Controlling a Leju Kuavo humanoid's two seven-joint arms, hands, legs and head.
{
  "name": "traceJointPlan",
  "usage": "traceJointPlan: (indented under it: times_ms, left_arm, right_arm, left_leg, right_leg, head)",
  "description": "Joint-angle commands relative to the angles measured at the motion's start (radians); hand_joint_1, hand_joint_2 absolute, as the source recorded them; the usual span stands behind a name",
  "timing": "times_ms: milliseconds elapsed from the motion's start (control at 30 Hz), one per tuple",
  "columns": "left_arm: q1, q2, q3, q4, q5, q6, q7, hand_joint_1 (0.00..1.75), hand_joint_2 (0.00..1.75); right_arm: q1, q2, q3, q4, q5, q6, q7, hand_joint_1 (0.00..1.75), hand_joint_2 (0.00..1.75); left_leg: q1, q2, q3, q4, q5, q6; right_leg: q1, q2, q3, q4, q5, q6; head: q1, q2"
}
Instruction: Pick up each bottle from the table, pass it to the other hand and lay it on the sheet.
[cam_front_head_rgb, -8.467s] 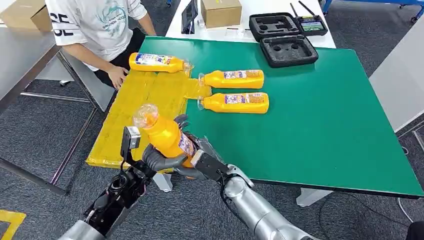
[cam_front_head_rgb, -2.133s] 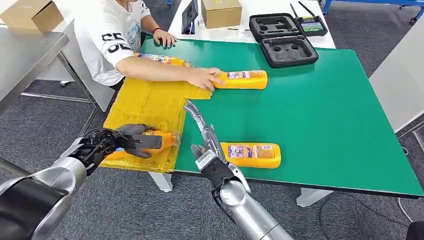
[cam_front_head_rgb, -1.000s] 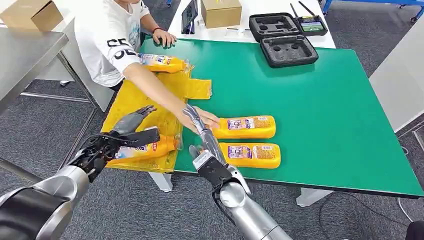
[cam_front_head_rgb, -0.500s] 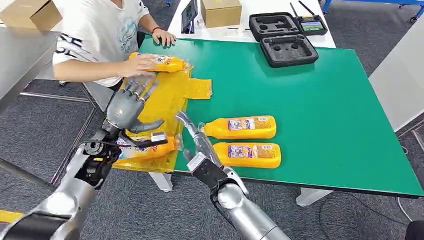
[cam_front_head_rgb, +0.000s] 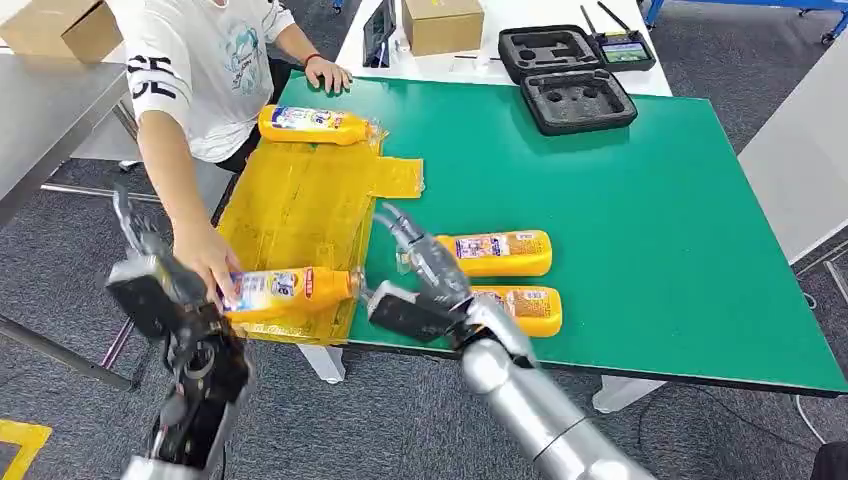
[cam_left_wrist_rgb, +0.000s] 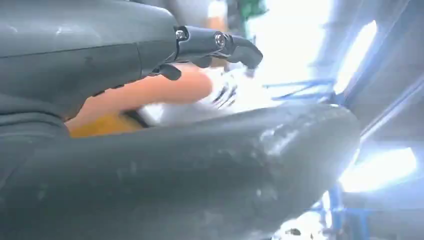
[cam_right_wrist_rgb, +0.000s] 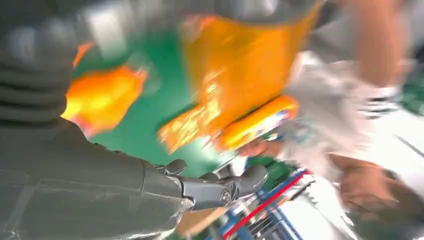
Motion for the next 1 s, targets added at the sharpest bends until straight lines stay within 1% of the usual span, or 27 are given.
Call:
traceJointPlan:
  times_ms: [33, 100, 133, 400, 433, 467, 500, 600, 700, 733, 767, 867, 900, 1000]
  left_arm:
    - [0.127, 0.046, -0.099, -0.021, -0.175, 0.029, 0.005, 0.00, 0.00]
    - [0.125, 0.049, -0.101, -0.014, -0.173, 0.027, 0.005, 0.00, 0.00]
    - [0.125, 0.049, -0.101, -0.014, -0.173, 0.027, 0.005, 0.00, 0.00]
    - [0.125, 0.049, -0.101, -0.014, -0.173, 0.027, 0.005, 0.00, 0.00]
    - [0.124, 0.045, -0.099, -0.006, -0.172, 0.026, 0.005, 0.00, 0.00]
    - [0.126, 0.042, -0.093, 0.002, -0.166, 0.021, 0.005, 0.00, 0.00]
    - [0.128, 0.042, -0.092, 0.000, -0.166, 0.020, 0.005, 0.00, 0.00]
    - [0.127, 0.044, -0.096, 0.017, -0.171, 0.009, 0.005, 0.00, 0.00]
    - [0.116, 0.043, -0.102, 0.038, -0.177, 0.012, 0.005, 0.00, 0.00]
    - [0.110, 0.042, -0.105, 0.052, -0.171, 0.011, 0.005, 0.00, 0.00]
    - [0.105, 0.044, -0.111, 0.064, -0.173, 0.018, 0.005, 0.00, 0.00]
    - [0.101, 0.049, -0.120, 0.072, -0.163, 0.023, 0.005, 0.00, 0.00]
    - [0.099, 0.049, -0.122, 0.078, -0.163, 0.022, 0.005, 0.00, 0.00]
    - [0.096, 0.047, -0.119, 0.088, -0.164, 0.023, 0.005, 0.00, 0.00]
  right_arm:
    - [-0.206, -0.262, -0.018, 0.082, 0.091, 0.200, 0.137, 0.00, 1.75]
    - [-0.219, -0.275, -0.017, 0.100, 0.092, 0.221, 0.138, 0.00, 1.75]
    - [-0.219, -0.275, -0.017, 0.100, 0.092, 0.221, 0.138, 0.00, 1.75]
    - [-0.219, -0.275, -0.017, 0.100, 0.092, 0.221, 0.138, 0.00, 1.75]
    - [-0.219, -0.267, -0.004, 0.103, 0.101, 0.235, 0.155, 0.00, 1.75]
    - [-0.228, -0.278, 0.005, 0.111, 0.112, 0.255, 0.178, 0.00, 1.75]
    - [-0.229, -0.285, 0.003, 0.112, 0.112, 0.253, 0.176, 0.00, 1.75]
    - [-0.233, -0.309, 0.016, 0.141, 0.105, 0.312, 0.185, 0.00, 1.75]
    - [-0.210, -0.326, 0.033, 0.132, 0.094, 0.339, 0.162, 0.00, 1.75]
    - [-0.197, -0.337, 0.045, 0.115, 0.073, 0.369, 0.134, 0.00, 1.75]
    - [-0.196, -0.346, 0.061, 0.103, 0.069, 0.383, 0.131, 0.00, 1.75]
    - [-0.209, -0.342, 0.106, 0.103, 0.050, 0.431, 0.119, 0.00, 1.75]
    - [-0.213, -0.336, 0.123, 0.111, 0.041, 0.452, 0.111, 0.00, 1.75]
    - [-0.211, -0.340, 0.162, 0.112, 0.041, 0.458, 0.104, 0.00, 1.75]
  left_leg:
    - [-0.001, -0.004, 0.001, 0.000, 0.000, 0.000]
    - [-0.003, -0.004, 0.001, 0.000, 0.000, 0.000]
    - [-0.003, -0.003, 0.000, 0.000, 0.000, 0.000]
    - [-0.003, -0.003, 0.000, 0.000, 0.000, 0.000]
    - [-0.003, -0.003, 0.000, 0.000, 0.001, 0.001]
    - [-0.001, -0.002, 0.002, 0.001, -0.001, -0.001]
    - [-0.003, -0.002, 0.001, 0.000, 0.000, 0.000]
    - [-0.003, -0.003, 0.001, 0.000, 0.000, 0.000]
    - [-0.003, -0.003, 0.001, -0.001, 0.001, 0.000]
    - [-0.003, -0.004, 0.001, -0.001, 0.001, 0.001]
    - [-0.002, -0.004, 0.002, -0.001, 0.001, 0.000]
    - [-0.003, -0.003, 0.001, -0.001, 0.001, 0.001]
    - [-0.002, -0.003, 0.002, -0.001, 0.000, -0.001]
    - [-0.004, -0.003, 0.001, -0.001, 0.001, 0.000]
  right_leg:
    - [-0.001, -0.003, 0.002, -0.001, 0.000, 0.000]
    - [-0.002, -0.004, 0.003, -0.001, 0.000, 0.000]
    - [-0.002, -0.003, 0.002, -0.001, 0.001, 0.001]
    - [-0.001, -0.002, 0.001, -0.001, 0.002, 0.001]
    - [-0.002, -0.002, 0.001, 0.000, 0.002, 0.002]
    - [0.000, -0.001, 0.003, -0.001, 0.001, 0.000]
    - [-0.001, -0.001, 0.002, -0.001, 0.002, 0.001]
    - [-0.001, -0.002, 0.002, -0.001, 0.002, 0.001]
    - [-0.001, -0.003, 0.003, -0.002, 0.002, 0.001]
    - [-0.002, -0.003, 0.002, -0.001, 0.002, 0.002]
    - [-0.001, -0.003, 0.004, -0.002, 0.002, 0.001]
    - [-0.002, -0.003, 0.002, -0.001, 0.002, 0.002]
    - [0.000, -0.002, 0.004, -0.002, 0.002, 0.000]
    - [-0.002, -0.002, 0.002, -0.001, 0.002, 0.001]
  head:
    - [0.000, 0.000]
    - [0.000, 0.000]
    - [0.000, 0.000]
    - [0.000, 0.000]
    - [0.000, 0.000]
    - [0.000, 0.000]
    - [0.000, 0.000]
    - [0.000, 0.000]
    - [0.000, 0.000]
    - [0.000, 0.000]
    - [0.000, 0.000]
    - [0.000, 0.000]
    - [0.000, 0.000]
    - [0.000, 0.000]
